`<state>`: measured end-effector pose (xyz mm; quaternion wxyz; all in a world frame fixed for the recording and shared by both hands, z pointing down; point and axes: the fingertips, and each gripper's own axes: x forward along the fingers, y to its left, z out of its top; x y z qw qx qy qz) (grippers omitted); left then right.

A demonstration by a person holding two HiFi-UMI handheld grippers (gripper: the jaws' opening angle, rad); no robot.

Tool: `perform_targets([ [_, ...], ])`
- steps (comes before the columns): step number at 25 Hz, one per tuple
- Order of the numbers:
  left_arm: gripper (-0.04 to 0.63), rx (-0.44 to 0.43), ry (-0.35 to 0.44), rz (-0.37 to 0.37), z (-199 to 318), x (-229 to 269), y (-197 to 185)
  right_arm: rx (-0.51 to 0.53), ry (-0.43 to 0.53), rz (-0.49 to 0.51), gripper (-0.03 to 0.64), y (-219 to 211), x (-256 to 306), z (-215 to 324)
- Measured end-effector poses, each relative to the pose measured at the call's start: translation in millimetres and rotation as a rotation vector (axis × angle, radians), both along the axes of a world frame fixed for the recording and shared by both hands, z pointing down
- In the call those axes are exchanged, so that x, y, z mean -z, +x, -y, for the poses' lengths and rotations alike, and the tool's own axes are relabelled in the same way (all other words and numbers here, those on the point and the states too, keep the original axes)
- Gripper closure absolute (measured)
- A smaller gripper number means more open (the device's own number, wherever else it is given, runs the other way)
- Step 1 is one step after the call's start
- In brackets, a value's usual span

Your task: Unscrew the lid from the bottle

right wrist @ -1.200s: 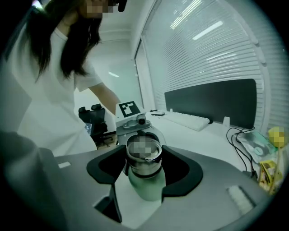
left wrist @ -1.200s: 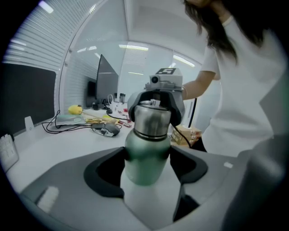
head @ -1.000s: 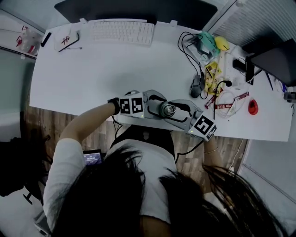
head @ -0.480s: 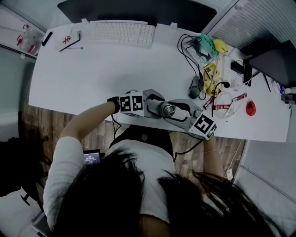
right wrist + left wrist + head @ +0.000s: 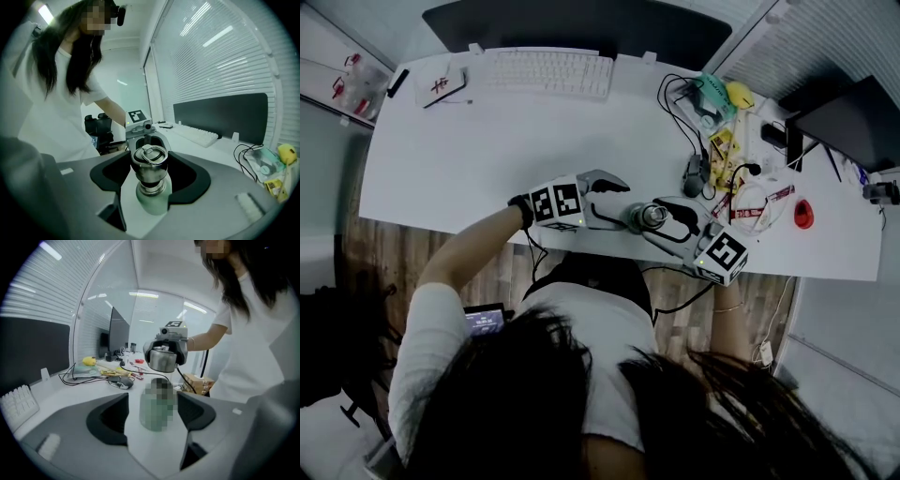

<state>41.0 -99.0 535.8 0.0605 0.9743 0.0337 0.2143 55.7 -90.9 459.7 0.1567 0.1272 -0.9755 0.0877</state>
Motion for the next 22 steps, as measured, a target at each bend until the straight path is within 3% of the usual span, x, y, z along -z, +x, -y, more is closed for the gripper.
perform_targets([
  [12, 0.252, 0.151, 0.125, -0.121, 24.4, 66.3, -17.8, -0.254, 0.158, 0.122, 0.367, 11.0, 67.3, 13.0],
  [22, 0.301, 0.388, 0.195, -0.287, 45.5, 135.0, -49.9, -0.605, 0.238, 0.246, 0.367, 22.5, 117.3, 21.6],
])
